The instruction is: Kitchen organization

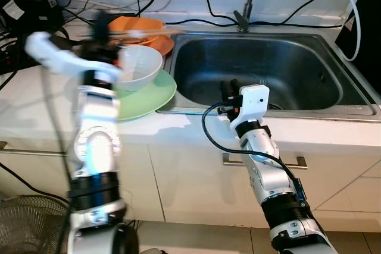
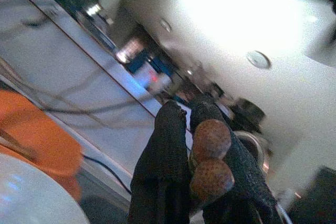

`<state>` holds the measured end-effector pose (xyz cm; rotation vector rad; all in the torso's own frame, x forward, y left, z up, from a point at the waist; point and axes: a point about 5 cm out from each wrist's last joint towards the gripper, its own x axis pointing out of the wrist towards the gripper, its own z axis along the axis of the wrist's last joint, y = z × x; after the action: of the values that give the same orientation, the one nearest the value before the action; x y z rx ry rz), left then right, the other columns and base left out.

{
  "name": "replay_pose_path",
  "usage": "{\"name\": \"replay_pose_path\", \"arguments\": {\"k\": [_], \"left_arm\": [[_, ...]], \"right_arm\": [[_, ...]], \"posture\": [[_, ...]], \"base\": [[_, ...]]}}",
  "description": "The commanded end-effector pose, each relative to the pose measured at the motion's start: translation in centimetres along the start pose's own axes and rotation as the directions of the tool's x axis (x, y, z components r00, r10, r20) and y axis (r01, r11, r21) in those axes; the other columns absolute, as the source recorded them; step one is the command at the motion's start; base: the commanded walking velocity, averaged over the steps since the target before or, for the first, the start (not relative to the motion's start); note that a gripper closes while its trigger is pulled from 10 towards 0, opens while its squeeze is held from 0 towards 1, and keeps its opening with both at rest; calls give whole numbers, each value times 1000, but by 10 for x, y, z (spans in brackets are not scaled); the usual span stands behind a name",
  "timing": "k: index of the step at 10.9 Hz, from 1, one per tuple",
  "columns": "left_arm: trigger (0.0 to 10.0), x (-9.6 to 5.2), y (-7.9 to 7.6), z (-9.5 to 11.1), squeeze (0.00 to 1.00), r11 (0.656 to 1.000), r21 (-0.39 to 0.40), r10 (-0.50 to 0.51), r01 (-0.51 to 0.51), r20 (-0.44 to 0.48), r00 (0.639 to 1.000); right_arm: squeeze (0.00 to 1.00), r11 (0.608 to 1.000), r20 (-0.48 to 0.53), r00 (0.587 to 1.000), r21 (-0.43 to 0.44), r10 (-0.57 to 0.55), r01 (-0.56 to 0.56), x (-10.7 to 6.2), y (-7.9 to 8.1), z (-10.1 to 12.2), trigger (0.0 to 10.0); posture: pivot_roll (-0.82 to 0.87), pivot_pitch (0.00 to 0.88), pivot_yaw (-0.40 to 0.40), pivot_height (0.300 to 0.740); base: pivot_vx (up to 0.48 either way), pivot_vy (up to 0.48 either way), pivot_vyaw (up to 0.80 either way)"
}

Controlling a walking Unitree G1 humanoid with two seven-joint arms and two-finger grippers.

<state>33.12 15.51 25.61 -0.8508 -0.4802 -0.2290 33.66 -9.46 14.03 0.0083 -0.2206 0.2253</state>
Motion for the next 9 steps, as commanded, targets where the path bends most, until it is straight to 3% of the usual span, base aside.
{"name": "replay_pose_path", "arguments": {"k": [1, 2, 3, 4, 5, 6, 7, 8, 9], "left_arm": [[10000, 0, -8, -7, 0, 999, 2, -40, 40, -34, 999], [10000, -4, -16, -29, 0, 998, -22, -62, 60, -109, 992], [10000, -6, -21, -37, 0, 997, -33, -75, 72, -133, 988], [10000, -8, -25, -46, 0, 996, -27, -90, 86, -166, 982], [10000, -10, -29, -53, 0, 994, -16, -105, 104, -191, 976], [10000, -11, -31, -55, 0, 993, 0, -113, 116, -204, 972], [10000, -11, -31, -56, 0, 993, 10, -114, 119, -207, 972], [10000, -12, -30, -56, 0, 992, 31, -114, 124, -219, 969], [10000, -12, -29, -57, 0, 991, 49, -113, 128, -230, 967]], "right_arm": [[0, 1000, 24, 1000, -11, 10, -9, 4, 1, 5, 10000], [1000, 999, 39, 999, -41, 14, -12, 6, 0, 8, 10000], [1000, 998, 45, 999, -60, 16, -13, 7, -1, 10, 10000], [1000, 985, 62, 997, -164, 55, -44, 8, 0, 13, 10000], [0, 977, 70, 996, -211, 60, -44, 9, -1, 14, 10000], [90, 976, 80, 996, -215, 50, -31, 11, -4, 17, 10000], [1000, 967, 90, 993, -249, 73, -49, 11, -4, 19, 10000], [0, 944, 98, 992, -326, 86, -49, 13, -3, 21, 10000], [0, 933, 105, 990, -357, 92, -49, 14, -2, 22, 10000]], "posture": [[116, 0, 44, 740], [117, 0, 43, 740], [116, 0, 43, 740], [115, 0, 44, 740], [116, 0, 42, 740], [116, 0, 42, 740], [116, 0, 42, 740], [116, 0, 42, 740], [116, 0, 42, 740]], "base": [[0, 0, 0], [0, 0, 0], [0, 0, 0], [0, 0, 0], [0, 0, 0], [0, 0, 0], [0, 0, 0], [0, 0, 0], [0, 0, 0]]}}
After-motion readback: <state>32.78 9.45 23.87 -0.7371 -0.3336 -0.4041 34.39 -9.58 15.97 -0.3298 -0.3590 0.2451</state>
